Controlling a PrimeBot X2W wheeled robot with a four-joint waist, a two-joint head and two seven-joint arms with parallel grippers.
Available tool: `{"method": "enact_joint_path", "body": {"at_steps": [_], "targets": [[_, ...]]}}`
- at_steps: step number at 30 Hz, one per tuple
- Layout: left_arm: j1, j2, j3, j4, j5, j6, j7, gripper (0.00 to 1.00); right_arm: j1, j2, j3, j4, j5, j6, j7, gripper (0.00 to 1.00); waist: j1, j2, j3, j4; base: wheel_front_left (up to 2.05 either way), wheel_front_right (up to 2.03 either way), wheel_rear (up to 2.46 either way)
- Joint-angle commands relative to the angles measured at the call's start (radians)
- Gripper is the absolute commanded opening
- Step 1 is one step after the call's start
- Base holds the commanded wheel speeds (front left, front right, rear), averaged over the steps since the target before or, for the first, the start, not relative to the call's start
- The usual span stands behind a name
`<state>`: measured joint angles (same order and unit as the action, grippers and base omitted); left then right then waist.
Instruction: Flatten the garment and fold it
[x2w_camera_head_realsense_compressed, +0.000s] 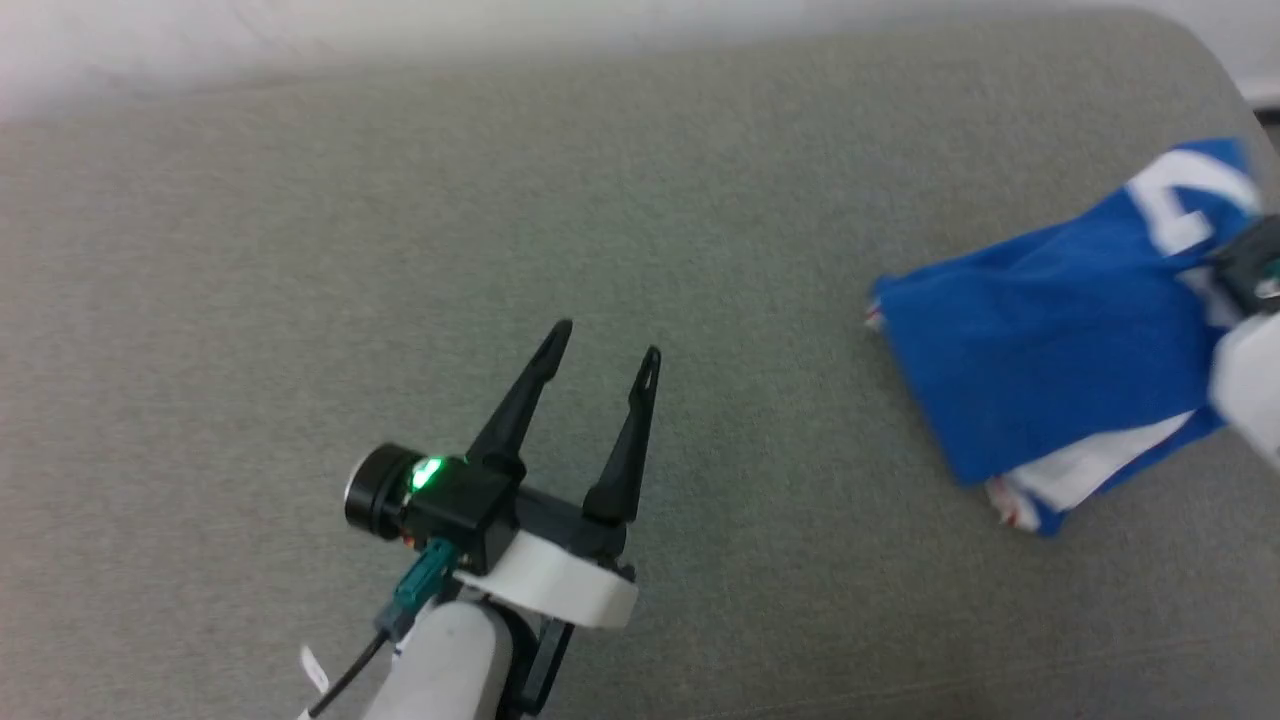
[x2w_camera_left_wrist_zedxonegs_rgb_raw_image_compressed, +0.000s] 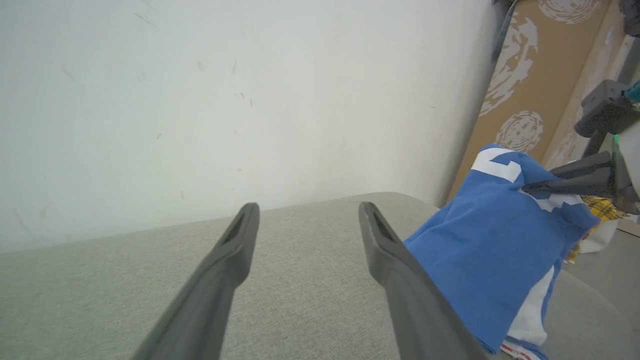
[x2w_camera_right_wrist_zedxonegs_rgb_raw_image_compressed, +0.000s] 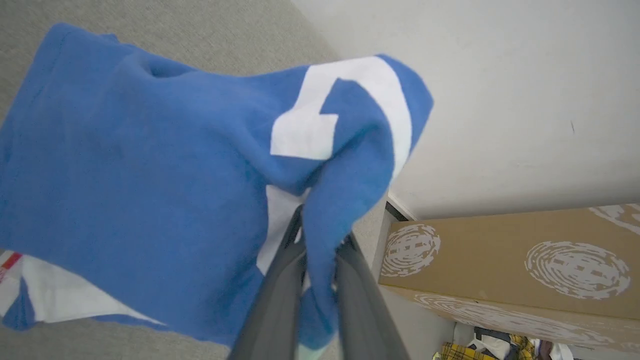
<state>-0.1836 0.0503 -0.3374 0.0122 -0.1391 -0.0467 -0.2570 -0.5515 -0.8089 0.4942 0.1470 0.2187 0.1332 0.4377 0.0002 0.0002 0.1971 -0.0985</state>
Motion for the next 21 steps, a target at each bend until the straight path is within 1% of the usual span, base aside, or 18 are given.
{"method": "enact_joint_path", "body": {"at_steps": [1,4,8,11,17,21], "targets": [[-0.029,0.0,-0.003,-0.001,0.007,0.004,-0.005,1.0,-0.023,-0.025,-0.014,0.026,-0.003,-0.002,-0.016,0.0,-0.0002,-0.0002,0.171,-0.074,0.0,0.0,0.0],[-0.07,0.0,-0.002,0.004,0.028,-0.008,-0.005,1.0,-0.041,-0.068,-0.067,0.094,-0.005,-0.002,-0.053,0.0,-0.0002,-0.0002,0.242,-0.069,0.0,0.0,0.0],[-0.115,0.0,0.008,0.005,0.052,-0.024,-0.005,1.0,-0.042,-0.106,-0.156,0.193,-0.023,-0.002,-0.129,0.0,-0.0002,-0.0002,0.324,-0.045,0.0,0.0,0.0],[-0.143,0.0,0.017,-0.004,0.063,-0.034,-0.005,1.0,-0.039,-0.129,-0.202,0.265,-0.05,-0.002,-0.192,0.0,-0.0002,-0.0002,0.371,-0.024,0.0,0.0,0.0],[-0.173,0.0,0.032,-0.017,0.072,-0.042,-0.005,1.0,-0.039,-0.129,-0.3,0.396,-0.101,-0.002,-0.288,0.0,-0.0002,-0.0002,0.425,0.011,0.0,0.0,0.0],[-0.181,0.0,0.037,-0.018,0.072,-0.044,-0.005,1.0,-0.042,-0.107,-0.35,0.471,-0.137,-0.002,-0.319,0.0,-0.0002,-0.0002,0.438,0.022,0.0,0.0,0.0]]}}
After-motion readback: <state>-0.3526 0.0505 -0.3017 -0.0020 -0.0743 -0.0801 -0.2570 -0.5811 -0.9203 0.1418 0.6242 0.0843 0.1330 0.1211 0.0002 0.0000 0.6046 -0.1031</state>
